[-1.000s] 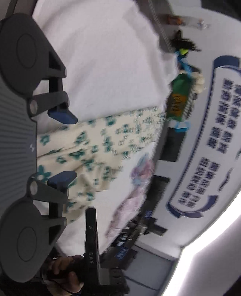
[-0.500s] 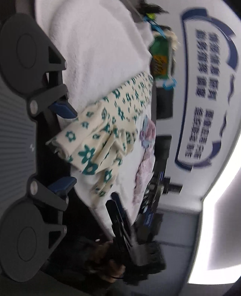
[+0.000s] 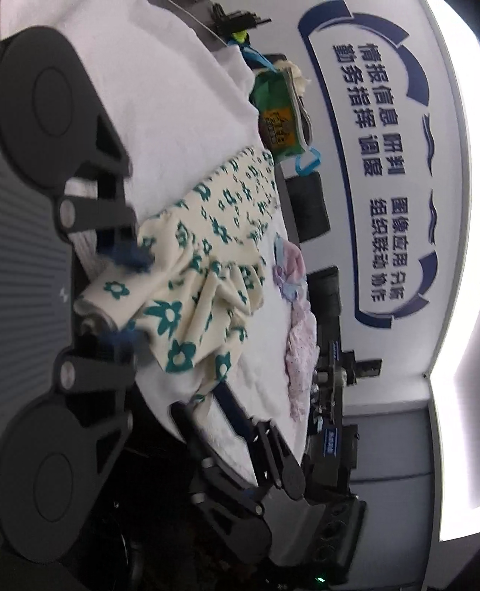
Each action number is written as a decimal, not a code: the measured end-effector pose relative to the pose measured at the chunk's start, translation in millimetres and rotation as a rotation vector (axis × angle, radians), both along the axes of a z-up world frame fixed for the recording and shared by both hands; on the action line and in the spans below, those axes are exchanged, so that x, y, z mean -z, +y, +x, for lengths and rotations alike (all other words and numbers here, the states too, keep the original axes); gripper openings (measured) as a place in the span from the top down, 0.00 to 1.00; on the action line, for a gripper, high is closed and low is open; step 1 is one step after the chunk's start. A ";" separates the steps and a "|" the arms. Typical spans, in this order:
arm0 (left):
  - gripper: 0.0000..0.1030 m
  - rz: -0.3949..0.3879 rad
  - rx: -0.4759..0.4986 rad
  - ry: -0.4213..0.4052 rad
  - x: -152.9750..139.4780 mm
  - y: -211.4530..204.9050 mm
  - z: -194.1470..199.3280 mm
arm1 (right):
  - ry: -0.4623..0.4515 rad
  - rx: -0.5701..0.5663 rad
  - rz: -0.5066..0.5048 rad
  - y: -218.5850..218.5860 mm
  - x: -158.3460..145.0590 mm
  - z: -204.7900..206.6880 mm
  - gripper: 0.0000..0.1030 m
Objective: Fold clothes
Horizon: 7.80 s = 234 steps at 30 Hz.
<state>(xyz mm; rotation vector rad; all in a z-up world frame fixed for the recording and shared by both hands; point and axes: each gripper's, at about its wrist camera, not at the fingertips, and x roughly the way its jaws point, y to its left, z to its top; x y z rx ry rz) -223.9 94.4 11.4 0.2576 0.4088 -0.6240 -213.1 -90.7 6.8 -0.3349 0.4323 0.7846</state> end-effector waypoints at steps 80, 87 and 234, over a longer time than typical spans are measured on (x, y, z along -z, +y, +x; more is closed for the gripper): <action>0.92 -0.057 -0.018 0.060 -14.6 13.4 16.1 | 0.023 -0.015 0.079 -8.0 -5.7 22.4 0.98; 0.44 0.027 0.053 -0.017 0.8 3.9 -7.3 | 0.062 -0.007 0.113 -27.0 -16.8 9.4 0.22; 0.95 -0.406 -0.223 0.426 -21.0 25.0 143.1 | 0.216 0.387 0.349 -4.3 -13.3 151.6 0.74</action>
